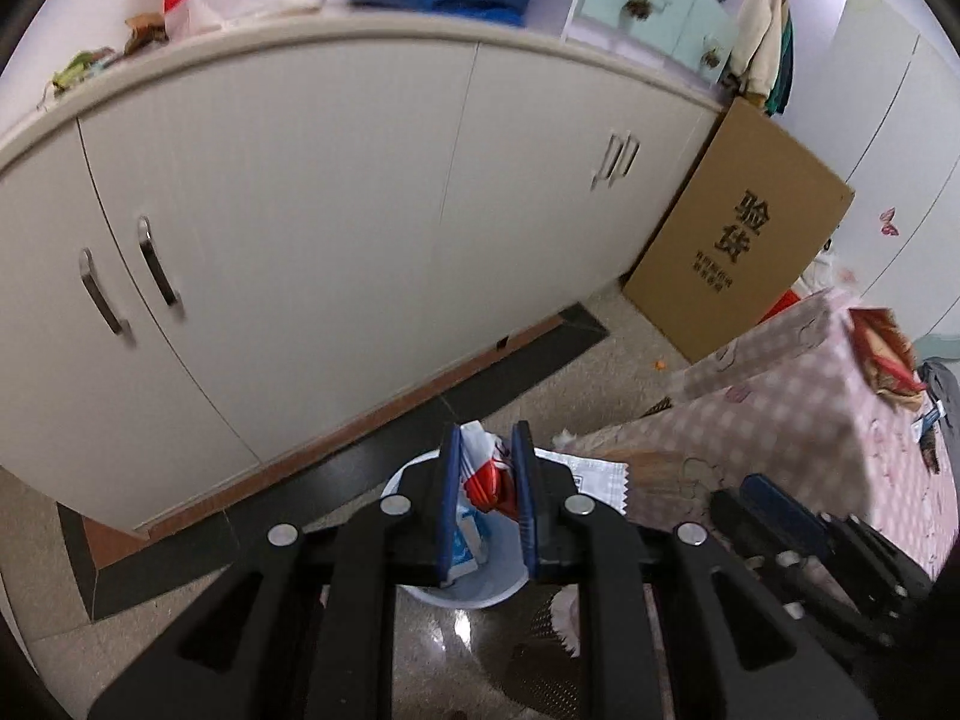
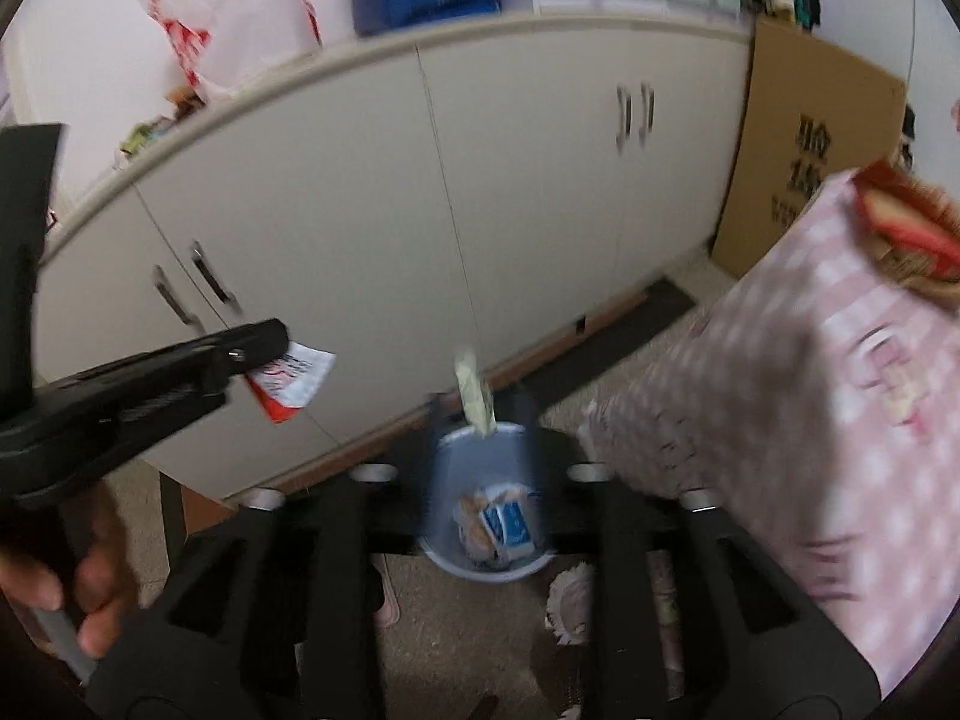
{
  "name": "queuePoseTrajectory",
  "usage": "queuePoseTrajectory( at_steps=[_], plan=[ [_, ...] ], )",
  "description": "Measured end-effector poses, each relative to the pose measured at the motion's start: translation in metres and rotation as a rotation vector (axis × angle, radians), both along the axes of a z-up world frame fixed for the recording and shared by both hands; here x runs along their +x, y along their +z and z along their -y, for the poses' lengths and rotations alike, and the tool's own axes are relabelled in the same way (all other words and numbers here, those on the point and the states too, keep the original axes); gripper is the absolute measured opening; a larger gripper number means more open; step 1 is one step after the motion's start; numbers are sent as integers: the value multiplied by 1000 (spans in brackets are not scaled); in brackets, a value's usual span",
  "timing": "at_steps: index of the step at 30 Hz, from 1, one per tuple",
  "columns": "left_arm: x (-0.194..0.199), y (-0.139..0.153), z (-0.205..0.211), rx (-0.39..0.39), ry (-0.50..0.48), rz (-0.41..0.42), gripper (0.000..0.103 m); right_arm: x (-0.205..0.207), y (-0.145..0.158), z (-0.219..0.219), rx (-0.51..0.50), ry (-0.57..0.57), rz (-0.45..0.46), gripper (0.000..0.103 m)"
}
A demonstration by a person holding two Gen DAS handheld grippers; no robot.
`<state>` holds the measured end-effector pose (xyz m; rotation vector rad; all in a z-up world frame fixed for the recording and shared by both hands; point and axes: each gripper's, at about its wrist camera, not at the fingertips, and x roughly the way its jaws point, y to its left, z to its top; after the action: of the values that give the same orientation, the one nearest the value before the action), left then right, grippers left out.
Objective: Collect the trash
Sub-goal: 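Carry both wrappers over the bin and open both tools to drop them, then move both open tools back over the table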
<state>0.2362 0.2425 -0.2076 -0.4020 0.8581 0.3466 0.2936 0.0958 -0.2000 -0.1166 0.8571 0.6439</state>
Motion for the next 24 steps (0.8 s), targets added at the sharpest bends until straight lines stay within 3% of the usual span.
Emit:
queuePoseTrajectory(
  at_steps=[10, 24],
  plan=[
    [13, -25, 1, -16, -23, -50, 17, -2, -3, 0, -28, -17, 40, 57],
    [23, -17, 15, -3, -50, -42, 17, -3, 15, 18, 7, -63, 118, 59]
  ],
)
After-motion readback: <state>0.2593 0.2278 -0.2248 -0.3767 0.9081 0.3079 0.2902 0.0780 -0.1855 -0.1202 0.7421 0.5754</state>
